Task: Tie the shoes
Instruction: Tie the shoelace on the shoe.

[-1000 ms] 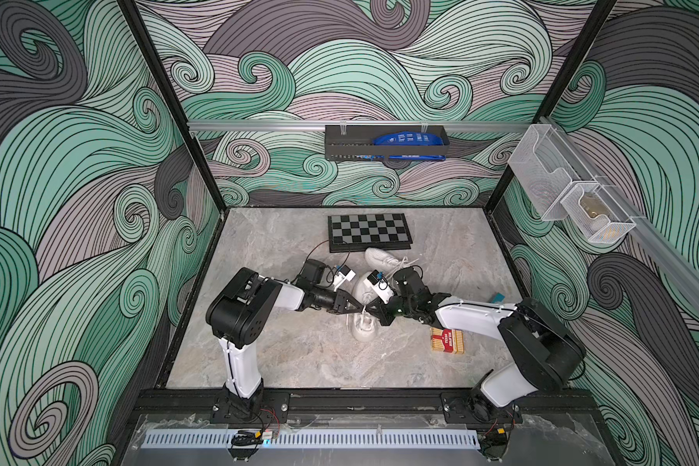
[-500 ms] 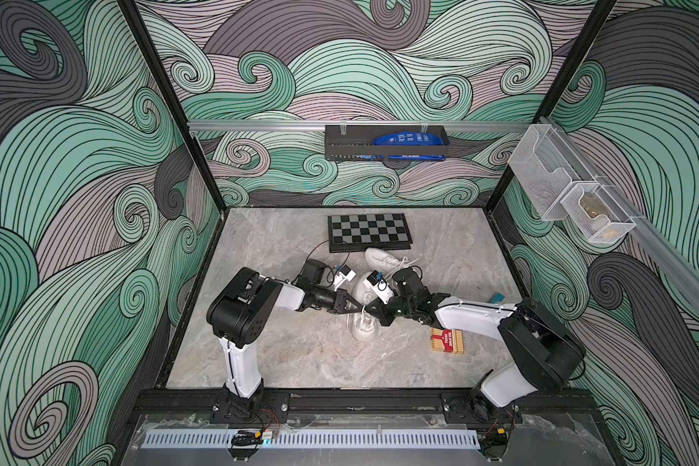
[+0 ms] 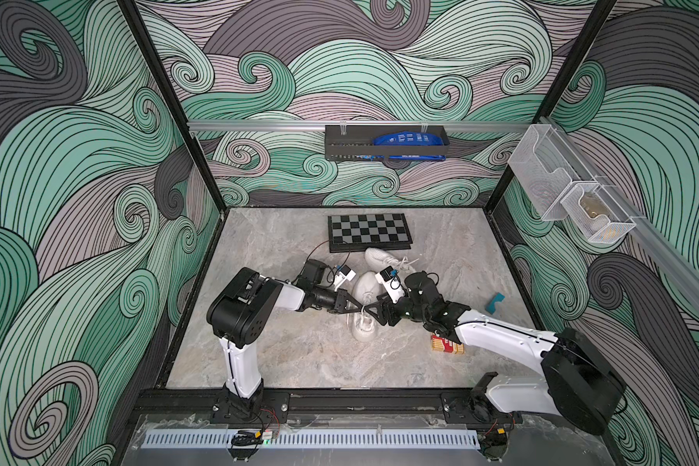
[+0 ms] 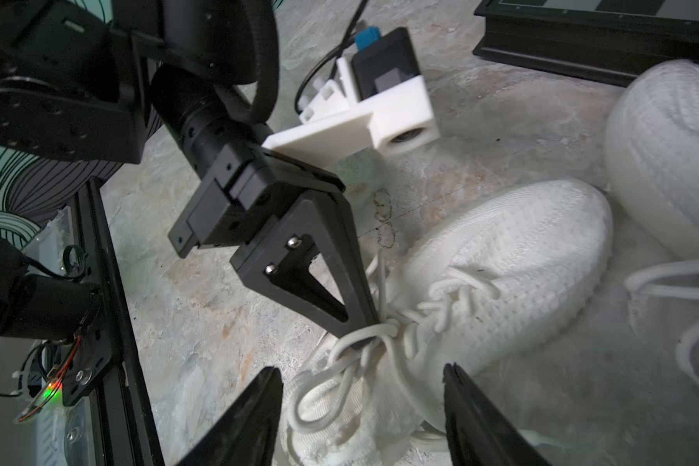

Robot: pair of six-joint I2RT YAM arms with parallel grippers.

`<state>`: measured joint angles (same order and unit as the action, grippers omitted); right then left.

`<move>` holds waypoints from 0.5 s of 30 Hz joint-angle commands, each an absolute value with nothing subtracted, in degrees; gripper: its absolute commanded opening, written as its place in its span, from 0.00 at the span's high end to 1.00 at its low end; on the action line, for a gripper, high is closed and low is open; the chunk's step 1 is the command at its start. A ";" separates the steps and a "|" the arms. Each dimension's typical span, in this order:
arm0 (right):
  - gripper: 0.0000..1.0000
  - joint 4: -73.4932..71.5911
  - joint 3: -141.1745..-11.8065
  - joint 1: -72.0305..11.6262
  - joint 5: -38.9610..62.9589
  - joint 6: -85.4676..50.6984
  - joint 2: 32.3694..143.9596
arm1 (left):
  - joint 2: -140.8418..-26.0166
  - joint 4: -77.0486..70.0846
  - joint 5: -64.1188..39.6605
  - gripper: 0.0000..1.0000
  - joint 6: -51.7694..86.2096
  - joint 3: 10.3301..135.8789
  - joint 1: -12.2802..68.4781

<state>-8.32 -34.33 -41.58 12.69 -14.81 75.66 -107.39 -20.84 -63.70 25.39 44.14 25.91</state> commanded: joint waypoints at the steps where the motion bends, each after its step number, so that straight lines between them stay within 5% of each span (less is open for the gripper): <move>1: 0.30 -7.80 -35.77 -43.73 10.49 -17.32 77.07 | -106.26 -21.88 -62.75 1.00 25.67 44.21 26.03; 11: 0.34 -7.29 -37.10 -45.03 8.63 -16.52 81.23 | -105.94 -21.88 -62.84 1.00 25.66 44.21 26.03; 15: 0.54 -6.84 -36.91 -45.06 8.57 -16.17 81.74 | -105.85 -21.88 -62.85 1.00 25.66 44.21 26.10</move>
